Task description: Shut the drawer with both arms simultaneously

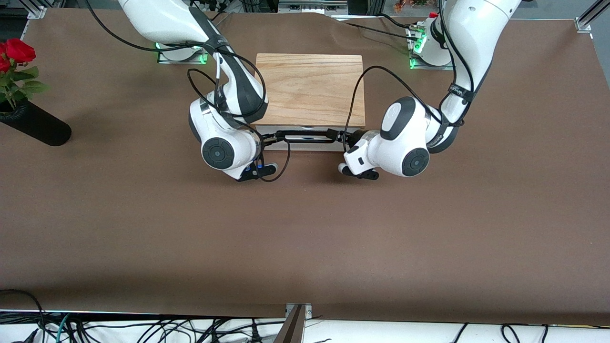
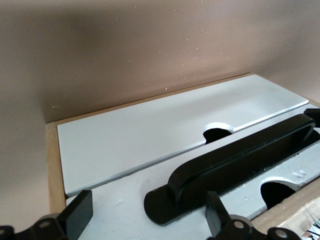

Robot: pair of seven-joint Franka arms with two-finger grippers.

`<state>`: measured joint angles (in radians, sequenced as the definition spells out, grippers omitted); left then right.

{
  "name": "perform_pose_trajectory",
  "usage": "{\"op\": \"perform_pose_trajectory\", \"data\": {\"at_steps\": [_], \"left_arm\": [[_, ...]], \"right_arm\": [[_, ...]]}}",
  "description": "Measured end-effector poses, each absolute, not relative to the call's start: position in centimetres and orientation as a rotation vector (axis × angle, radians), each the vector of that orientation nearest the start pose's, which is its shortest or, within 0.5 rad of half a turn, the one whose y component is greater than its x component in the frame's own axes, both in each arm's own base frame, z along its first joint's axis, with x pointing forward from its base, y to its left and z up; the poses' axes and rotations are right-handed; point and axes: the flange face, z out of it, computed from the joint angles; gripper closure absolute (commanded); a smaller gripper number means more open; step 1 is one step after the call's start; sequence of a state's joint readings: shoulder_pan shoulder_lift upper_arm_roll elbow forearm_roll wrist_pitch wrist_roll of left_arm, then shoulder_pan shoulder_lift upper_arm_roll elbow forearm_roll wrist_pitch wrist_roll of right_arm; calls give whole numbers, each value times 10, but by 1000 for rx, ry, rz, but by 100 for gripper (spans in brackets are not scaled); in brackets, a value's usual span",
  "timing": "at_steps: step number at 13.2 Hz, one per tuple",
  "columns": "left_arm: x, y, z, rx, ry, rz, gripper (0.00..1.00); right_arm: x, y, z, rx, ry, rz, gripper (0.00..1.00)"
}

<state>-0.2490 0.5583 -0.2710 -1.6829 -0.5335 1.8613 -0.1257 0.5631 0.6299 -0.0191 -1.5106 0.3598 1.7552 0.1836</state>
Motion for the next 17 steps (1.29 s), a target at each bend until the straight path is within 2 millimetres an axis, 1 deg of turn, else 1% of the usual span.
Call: {"op": "perform_pose_trajectory", "data": {"at_steps": [2, 4, 6, 7, 9, 10, 11, 12, 13, 14, 15, 17], "left_arm": [[545, -335, 278, -3472, 211, 977, 0], [546, -329, 282, -3473, 200, 974, 0], [551, -315, 292, -3485, 171, 955, 0], [559, -306, 300, -3511, 139, 896, 0], [574, -294, 317, -3563, 92, 730, 0], [578, -290, 325, -3562, 103, 654, 0], [584, -282, 336, -3554, 114, 553, 0], [594, -266, 353, -3559, 92, 445, 0], [604, -243, 375, -3571, 44, 339, 0], [612, -216, 400, -3581, -16, 244, 0], [617, -190, 425, -3586, -73, 156, 0], [616, -153, 464, -3560, -123, 58, 0]], "right_arm": [[550, 372, 266, -2871, -323, 732, 0], [550, 372, 264, -2871, -321, 737, 0], [552, 369, 264, -2873, -314, 737, 0], [555, 366, 265, -2876, -305, 727, 0], [571, 355, 275, -2888, -272, 664, 0], [583, 346, 283, -2893, -249, 627, 0], [597, 333, 293, -2897, -225, 585, 0], [609, 321, 302, -2902, -205, 544, 0], [622, 306, 312, -2915, -194, 501, 0], [634, 288, 320, -2931, -195, 455, 0], [647, 268, 330, -2944, -221, 406, 0], [670, 225, 349, -2968, -275, 313, 0]]}}
